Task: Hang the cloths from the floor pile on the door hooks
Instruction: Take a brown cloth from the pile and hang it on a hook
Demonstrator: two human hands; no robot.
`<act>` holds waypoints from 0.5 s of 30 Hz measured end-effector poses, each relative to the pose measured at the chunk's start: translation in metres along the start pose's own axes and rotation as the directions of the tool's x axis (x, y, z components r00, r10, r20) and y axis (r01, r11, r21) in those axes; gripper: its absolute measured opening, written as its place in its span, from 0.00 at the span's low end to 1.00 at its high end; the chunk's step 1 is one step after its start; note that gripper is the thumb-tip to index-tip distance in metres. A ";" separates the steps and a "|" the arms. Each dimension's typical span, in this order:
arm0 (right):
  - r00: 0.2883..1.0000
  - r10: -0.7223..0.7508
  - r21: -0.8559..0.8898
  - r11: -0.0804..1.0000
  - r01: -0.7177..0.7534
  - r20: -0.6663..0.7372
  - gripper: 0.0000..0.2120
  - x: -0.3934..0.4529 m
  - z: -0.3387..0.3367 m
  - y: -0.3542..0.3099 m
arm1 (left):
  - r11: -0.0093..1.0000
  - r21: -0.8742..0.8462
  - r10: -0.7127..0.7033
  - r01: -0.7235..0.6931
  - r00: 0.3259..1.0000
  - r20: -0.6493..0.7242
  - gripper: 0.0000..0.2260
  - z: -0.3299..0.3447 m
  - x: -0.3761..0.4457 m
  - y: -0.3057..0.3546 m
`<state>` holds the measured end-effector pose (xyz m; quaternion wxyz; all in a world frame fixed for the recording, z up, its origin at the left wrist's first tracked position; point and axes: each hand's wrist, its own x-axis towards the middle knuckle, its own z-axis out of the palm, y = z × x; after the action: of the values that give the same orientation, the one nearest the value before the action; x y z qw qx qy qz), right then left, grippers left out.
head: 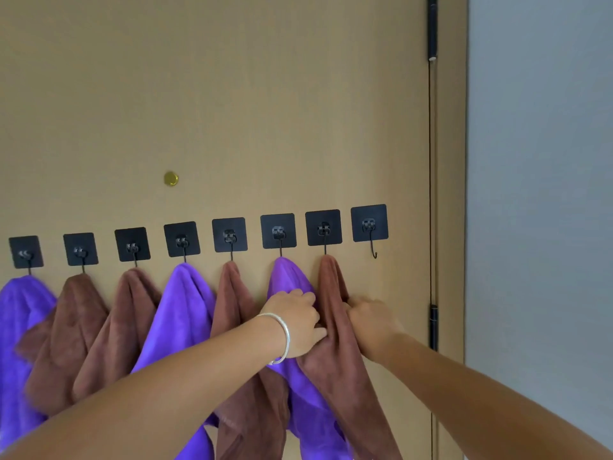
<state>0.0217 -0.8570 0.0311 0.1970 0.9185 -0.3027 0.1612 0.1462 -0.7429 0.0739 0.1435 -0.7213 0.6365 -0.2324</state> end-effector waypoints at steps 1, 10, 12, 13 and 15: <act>1.000 -0.006 0.024 1.000 0.006 -0.001 0.16 -0.001 0.004 0.000 | 0.999 0.025 0.032 -0.032 0.999 0.004 0.24 0.000 -0.002 -0.003; 0.997 -0.004 0.090 0.996 0.011 -0.080 0.14 -0.018 0.006 0.013 | 0.948 0.290 0.108 -0.132 0.989 0.100 0.24 0.016 -0.011 -0.004; 0.996 0.015 0.055 0.998 -0.011 -0.083 0.13 -0.026 0.004 0.016 | 0.954 0.283 0.084 -0.098 0.994 0.064 0.21 0.017 -0.009 -0.003; 0.997 0.028 0.016 1.000 -0.027 -0.077 0.13 -0.030 0.002 0.018 | 0.962 0.259 0.080 -0.084 0.996 0.026 0.18 0.015 -0.006 -0.003; 0.995 0.076 -0.054 0.995 -0.080 -0.069 0.12 -0.037 -0.001 0.021 | 0.975 0.211 0.079 -0.067 0.996 -0.051 0.13 0.008 0.000 -0.004</act>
<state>-0.0199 -0.8538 0.0225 0.2263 0.8942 -0.3360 0.1907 0.1539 -0.7432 0.0688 0.2079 -0.6711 0.6387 -0.3138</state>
